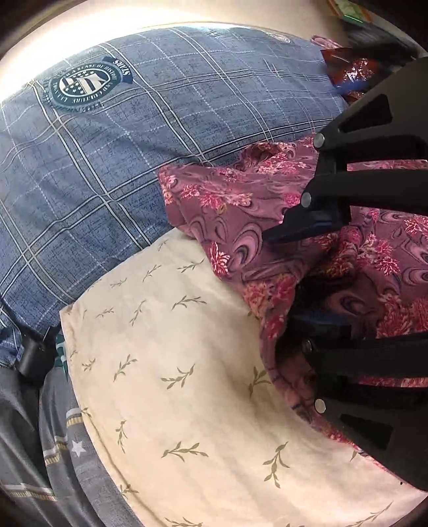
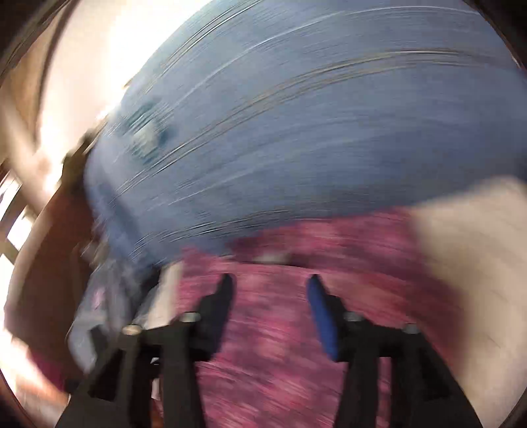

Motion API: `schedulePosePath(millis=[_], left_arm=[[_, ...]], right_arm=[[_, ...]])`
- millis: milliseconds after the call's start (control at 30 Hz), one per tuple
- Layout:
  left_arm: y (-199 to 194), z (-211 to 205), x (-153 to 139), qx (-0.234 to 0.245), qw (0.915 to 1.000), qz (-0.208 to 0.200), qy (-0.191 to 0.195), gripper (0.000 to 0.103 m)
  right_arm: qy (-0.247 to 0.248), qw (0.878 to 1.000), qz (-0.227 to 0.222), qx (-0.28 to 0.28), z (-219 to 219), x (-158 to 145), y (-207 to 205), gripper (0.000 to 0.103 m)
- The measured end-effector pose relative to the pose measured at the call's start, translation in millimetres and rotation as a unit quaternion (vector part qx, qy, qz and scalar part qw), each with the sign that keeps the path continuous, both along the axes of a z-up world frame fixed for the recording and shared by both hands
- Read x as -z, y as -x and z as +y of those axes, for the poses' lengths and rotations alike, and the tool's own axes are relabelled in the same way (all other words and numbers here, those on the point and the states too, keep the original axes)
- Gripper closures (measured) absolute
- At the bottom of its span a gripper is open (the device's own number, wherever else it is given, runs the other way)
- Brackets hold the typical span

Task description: Fold small clothes

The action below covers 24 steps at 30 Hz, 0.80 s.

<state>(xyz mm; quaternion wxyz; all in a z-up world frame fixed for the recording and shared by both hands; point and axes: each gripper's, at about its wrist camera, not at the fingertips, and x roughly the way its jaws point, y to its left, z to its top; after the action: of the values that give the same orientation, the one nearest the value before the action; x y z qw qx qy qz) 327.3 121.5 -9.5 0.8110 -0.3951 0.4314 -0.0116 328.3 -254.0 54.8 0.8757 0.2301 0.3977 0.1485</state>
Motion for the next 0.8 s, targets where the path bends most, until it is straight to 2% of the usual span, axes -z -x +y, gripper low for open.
schedulePosePath(millis=[100, 200, 333, 367, 400, 433, 467, 500, 533, 567, 600, 633, 667, 700, 733, 767, 800], left_arm=[[0.8, 2.8, 3.1, 0.003, 1.0000, -0.001, 0.000, 0.067], [0.5, -1.4, 2.5, 0.013, 0.9997, -0.005, -0.019, 0.067], [0.6, -3.8, 1.8, 0.022, 0.9993, -0.009, -0.028, 0.067], [0.4, -3.2, 2.5, 0.023, 0.9994, -0.009, -0.025, 0.067], [0.6, -2.6, 2.8, 0.023, 0.9994, -0.008, -0.023, 0.067], [1.4, -2.0, 2.4, 0.023, 0.9995, -0.008, -0.020, 0.067], [3.1, -1.1, 1.9, 0.021, 0.9996, -0.007, -0.019, 0.067], [4.6, -0.5, 0.9, 0.018, 0.9996, -0.007, -0.019, 0.067], [6.5, 0.0, -0.3, 0.016, 0.9996, -0.009, -0.019, 0.067], [7.7, 0.0, -1.9, 0.015, 0.9995, -0.015, -0.022, 0.067], [8.3, -0.6, -3.2, 0.014, 0.9994, -0.018, -0.026, 0.067], [8.8, -1.9, -4.0, 0.014, 0.9992, -0.016, -0.033, 0.067], [8.7, -2.9, -3.4, 0.013, 0.9991, -0.011, -0.040, 0.066], [8.0, -4.1, -1.5, 0.013, 0.9989, -0.005, -0.045, 0.066], [7.0, -5.2, 0.5, 0.016, 0.9988, -0.002, -0.047, 0.066], [7.2, -5.2, 0.7, 0.017, 0.9987, -0.002, -0.047, 0.066], [8.1, -4.5, -0.4, 0.015, 0.9989, -0.004, -0.045, 0.066]], right_arm=[[0.017, 0.995, 0.009, -0.100, 81.7, -5.2, -76.3, 0.049], [0.049, 0.989, 0.026, -0.137, 148.6, 9.1, -131.2, 0.049], [0.113, 0.976, 0.082, -0.165, 198.7, 43.2, -163.4, 0.047], [0.125, 0.969, 0.111, -0.181, 208.7, 57.1, -169.8, 0.048], [0.131, 0.964, 0.127, -0.192, 212.0, 66.2, -169.7, 0.061], [0.144, 0.957, 0.135, -0.214, 222.3, 72.8, -169.6, 0.096], [0.163, 0.950, 0.121, -0.238, 233.9, 69.8, -164.8, 0.095], [0.159, 0.951, 0.094, -0.248, 236.8, 60.8, -157.9, 0.095], [0.103, 0.960, 0.027, -0.261, 233.7, 39.6, -147.3, 0.095], [0.057, 0.965, -0.016, -0.255, 226.8, 27.4, -143.3, 0.095], [0.034, 0.970, -0.038, -0.240, 220.2, 23.7, -142.5, 0.095], [0.026, 0.972, -0.030, -0.230, 216.9, 31.6, -146.7, 0.095], [0.042, 0.974, -0.003, -0.224, 218.8, 47.3, -152.9, 0.094], [0.074, 0.972, 0.023, -0.221, 221.6, 61.6, -155.9, 0.089], [0.158, 0.962, 0.074, -0.212, 229.4, 90.1, -159.7, 0.088], [0.200, 0.951, 0.102, -0.211, 231.3, 105.5, -159.5, 0.088], [0.200, 0.951, 0.109, -0.210, 228.9, 109.9, -158.8, 0.088]])
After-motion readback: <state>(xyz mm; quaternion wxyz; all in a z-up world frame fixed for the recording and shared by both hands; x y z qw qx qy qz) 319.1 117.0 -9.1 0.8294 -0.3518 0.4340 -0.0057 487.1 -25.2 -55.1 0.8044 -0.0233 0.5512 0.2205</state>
